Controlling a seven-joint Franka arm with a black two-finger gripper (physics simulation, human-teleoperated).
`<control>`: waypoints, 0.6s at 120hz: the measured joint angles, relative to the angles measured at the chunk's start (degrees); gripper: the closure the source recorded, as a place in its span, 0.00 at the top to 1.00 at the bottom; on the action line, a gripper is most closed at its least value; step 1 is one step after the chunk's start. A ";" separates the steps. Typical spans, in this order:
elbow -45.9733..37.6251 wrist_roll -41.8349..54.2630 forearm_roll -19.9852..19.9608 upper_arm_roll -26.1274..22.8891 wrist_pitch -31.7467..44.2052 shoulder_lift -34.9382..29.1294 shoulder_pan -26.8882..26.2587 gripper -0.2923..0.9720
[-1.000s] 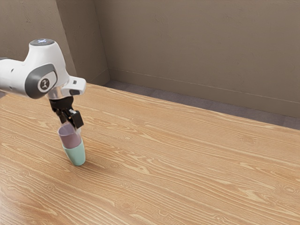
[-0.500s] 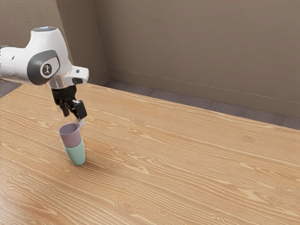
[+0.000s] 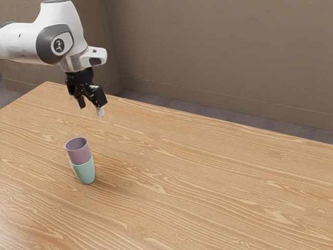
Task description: Place the left cup onto the right cup
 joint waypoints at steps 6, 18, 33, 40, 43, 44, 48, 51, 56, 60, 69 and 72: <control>1.63 -0.45 -0.14 0.00 -0.98 0.64 0.00 0.77; 4.87 -1.26 -0.29 -0.02 -2.75 1.95 0.01 0.77; 7.00 -2.02 -0.33 -0.08 -4.12 2.58 0.05 0.77; 8.51 -2.29 -0.29 -0.08 -4.72 3.18 0.03 0.77; 9.57 -2.40 -0.24 -0.08 -5.10 3.69 0.00 0.77; 9.83 -2.43 -0.23 -0.08 -5.22 3.82 -0.02 0.77; 11.10 -2.57 -0.17 -0.08 -5.76 4.52 -0.11 0.77; 12.04 -2.66 -0.11 -0.08 -6.15 5.01 -0.22 0.77; 13.04 -2.82 0.00 -0.08 -6.68 5.56 -0.49 0.77; 13.45 -2.94 0.07 -0.08 -7.02 5.80 -0.78 0.77; 13.81 -3.16 0.14 -0.02 -7.61 6.00 -1.50 0.77; 13.85 -3.23 0.10 -0.02 -7.76 6.02 -1.65 0.77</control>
